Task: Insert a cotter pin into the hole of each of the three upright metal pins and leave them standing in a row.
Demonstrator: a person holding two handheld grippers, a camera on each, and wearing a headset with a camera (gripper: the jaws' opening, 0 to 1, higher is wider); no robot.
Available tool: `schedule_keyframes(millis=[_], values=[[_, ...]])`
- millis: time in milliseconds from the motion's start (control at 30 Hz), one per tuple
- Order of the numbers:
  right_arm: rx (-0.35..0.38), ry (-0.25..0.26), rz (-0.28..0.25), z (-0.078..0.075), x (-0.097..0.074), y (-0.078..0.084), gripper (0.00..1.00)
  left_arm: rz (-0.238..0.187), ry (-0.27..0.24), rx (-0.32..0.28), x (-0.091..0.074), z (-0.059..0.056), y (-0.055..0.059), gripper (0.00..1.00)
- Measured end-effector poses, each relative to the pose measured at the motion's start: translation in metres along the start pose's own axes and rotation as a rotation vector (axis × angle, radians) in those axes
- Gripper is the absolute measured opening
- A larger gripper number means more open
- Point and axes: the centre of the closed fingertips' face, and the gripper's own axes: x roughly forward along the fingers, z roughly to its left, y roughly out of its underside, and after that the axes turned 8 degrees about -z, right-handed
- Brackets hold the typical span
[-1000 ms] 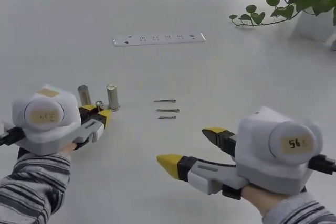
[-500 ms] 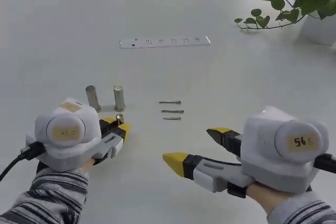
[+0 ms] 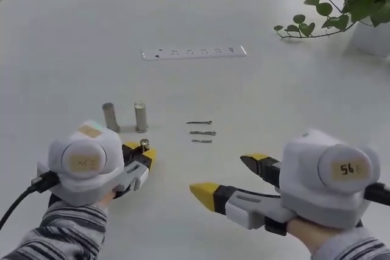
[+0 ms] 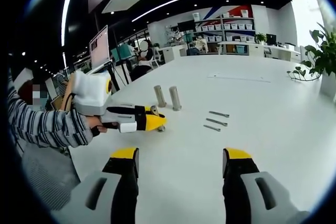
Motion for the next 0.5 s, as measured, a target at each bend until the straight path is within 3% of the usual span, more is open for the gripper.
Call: schedule_keyframes(millis=[200,333,500], values=[[0.005,0.001,0.01,-0.0006,0.0,0.0017,0.61,0.008,0.006,0.003,-0.0003,-0.0016,0.0023,0.09],[-0.001,0.006,0.014,-0.0033,-0.0001,0.0008,0.61,0.004,0.001,0.003,-0.0004,0.0001,0.0016,0.18],[-0.067,-0.011,0.046,-0.0099,0.0042,-0.0024,0.58,-0.002,-0.007,-0.028,-0.0062,0.0007,-0.0038,0.33]])
